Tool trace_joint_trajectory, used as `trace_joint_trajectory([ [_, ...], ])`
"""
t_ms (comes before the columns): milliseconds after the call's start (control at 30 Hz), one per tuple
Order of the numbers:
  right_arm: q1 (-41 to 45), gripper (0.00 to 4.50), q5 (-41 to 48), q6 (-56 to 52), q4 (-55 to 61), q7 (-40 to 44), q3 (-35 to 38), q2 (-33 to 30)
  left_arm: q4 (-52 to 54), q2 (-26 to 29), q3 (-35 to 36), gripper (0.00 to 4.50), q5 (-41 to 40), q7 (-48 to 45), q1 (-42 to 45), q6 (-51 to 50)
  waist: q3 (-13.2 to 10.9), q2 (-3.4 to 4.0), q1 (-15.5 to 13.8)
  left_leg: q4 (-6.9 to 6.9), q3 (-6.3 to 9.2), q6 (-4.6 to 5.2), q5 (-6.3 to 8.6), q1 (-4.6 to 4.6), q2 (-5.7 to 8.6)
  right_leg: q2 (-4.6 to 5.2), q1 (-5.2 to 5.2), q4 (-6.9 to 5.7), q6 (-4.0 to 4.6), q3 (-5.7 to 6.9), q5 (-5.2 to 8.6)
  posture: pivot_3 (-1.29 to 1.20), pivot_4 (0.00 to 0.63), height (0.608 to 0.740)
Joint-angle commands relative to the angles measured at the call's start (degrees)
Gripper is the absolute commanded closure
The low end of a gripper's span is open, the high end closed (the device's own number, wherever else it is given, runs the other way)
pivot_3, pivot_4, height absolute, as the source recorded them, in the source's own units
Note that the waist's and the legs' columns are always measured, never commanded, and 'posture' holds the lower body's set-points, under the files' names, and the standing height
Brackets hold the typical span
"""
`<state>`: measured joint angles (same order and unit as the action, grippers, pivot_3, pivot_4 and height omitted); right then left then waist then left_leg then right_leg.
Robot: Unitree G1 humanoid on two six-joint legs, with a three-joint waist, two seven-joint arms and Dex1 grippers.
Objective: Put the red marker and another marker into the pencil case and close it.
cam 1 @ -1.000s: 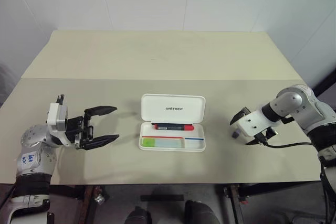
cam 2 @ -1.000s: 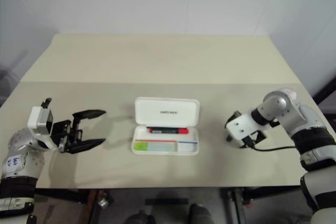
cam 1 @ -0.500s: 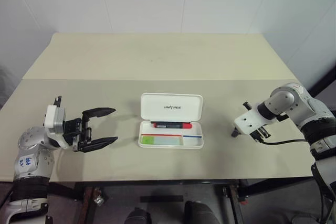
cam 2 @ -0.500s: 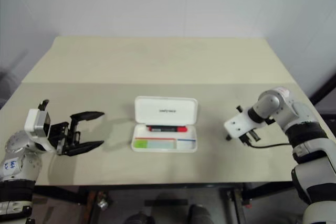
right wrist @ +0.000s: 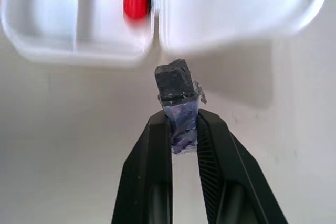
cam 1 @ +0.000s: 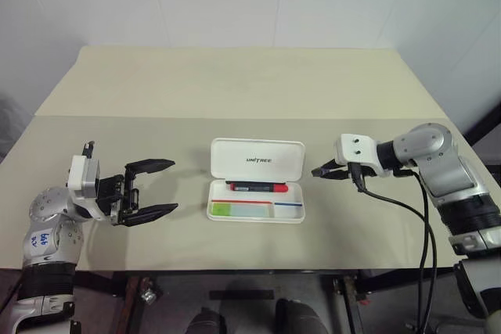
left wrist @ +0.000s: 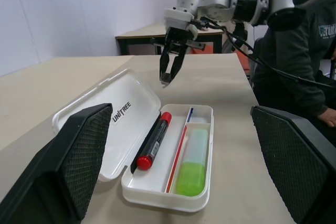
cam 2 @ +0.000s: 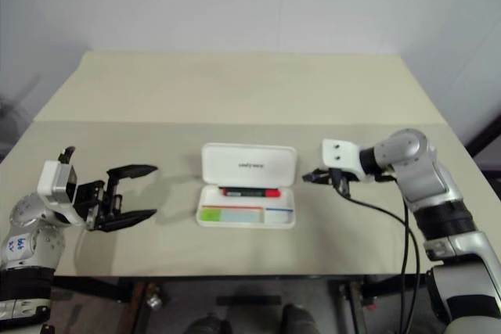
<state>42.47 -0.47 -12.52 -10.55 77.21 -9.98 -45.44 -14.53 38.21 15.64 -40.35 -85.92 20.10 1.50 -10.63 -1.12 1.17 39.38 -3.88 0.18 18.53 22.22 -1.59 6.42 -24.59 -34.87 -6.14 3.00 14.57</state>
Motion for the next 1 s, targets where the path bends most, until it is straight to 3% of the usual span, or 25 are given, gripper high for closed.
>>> trace_joint_trajectory([
  [33, -3.77, 4.16, 5.96, -12.2, 12.94, -1.13, 5.5, -2.93, -1.19, -0.15, 0.22, 0.0, -0.09, -1.84, 2.04, -0.21, 0.0, 0.0, -0.3, 0.0, 0.0, 0.03, 0.01, 0.0, 0.02, 0.02, 0.01, 0.03, 0.0, 0.01, 0.0, 0.0, 0.15, 0.74],
  [167, -7.91, 4.16, 6.09, -15.59, 22.25, -1.07, 4.0, -6.31, -3.18, -0.3, -0.57, 0.0, 0.36, -2.82, 3.81, -0.03, 0.0, 0.0, -0.91, -0.02, -0.03, 0.07, 0.06, 0.01, 0.0, 0.0, 0.0, 0.12, 0.0, 0.09, 0.0, 0.0, 0.15, 0.74],
  [533, -1.45, 4.16, 4.37, -33.92, 39.47, -3.73, -9.69, -6.21, -5.19, 0.25, -2.52, 0.0, 0.38, -6.09, 5.31, 0.38, 0.0, 0.0, -0.91, -0.02, -0.05, 0.07, 0.07, 0.01, -0.08, -0.13, -0.07, 0.06, 0.0, 0.13, 0.0, 0.0, 0.15, 0.74],
  [1000, 8.34, 4.16, 1.67, -48.67, 40.66, -7.3, -25.47, -4.01, -3.68, 2.84, -6.73, 0.0, -1.62, -6.58, 2.08, 3.19, 0.0, 0.0, -0.82, -0.02, -0.06, 0.14, 0.11, 0.09, -0.02, -0.02, -0.1, 0.16, 0.02, 0.15, 0.01, 0.0, 0.15, 0.74],
])
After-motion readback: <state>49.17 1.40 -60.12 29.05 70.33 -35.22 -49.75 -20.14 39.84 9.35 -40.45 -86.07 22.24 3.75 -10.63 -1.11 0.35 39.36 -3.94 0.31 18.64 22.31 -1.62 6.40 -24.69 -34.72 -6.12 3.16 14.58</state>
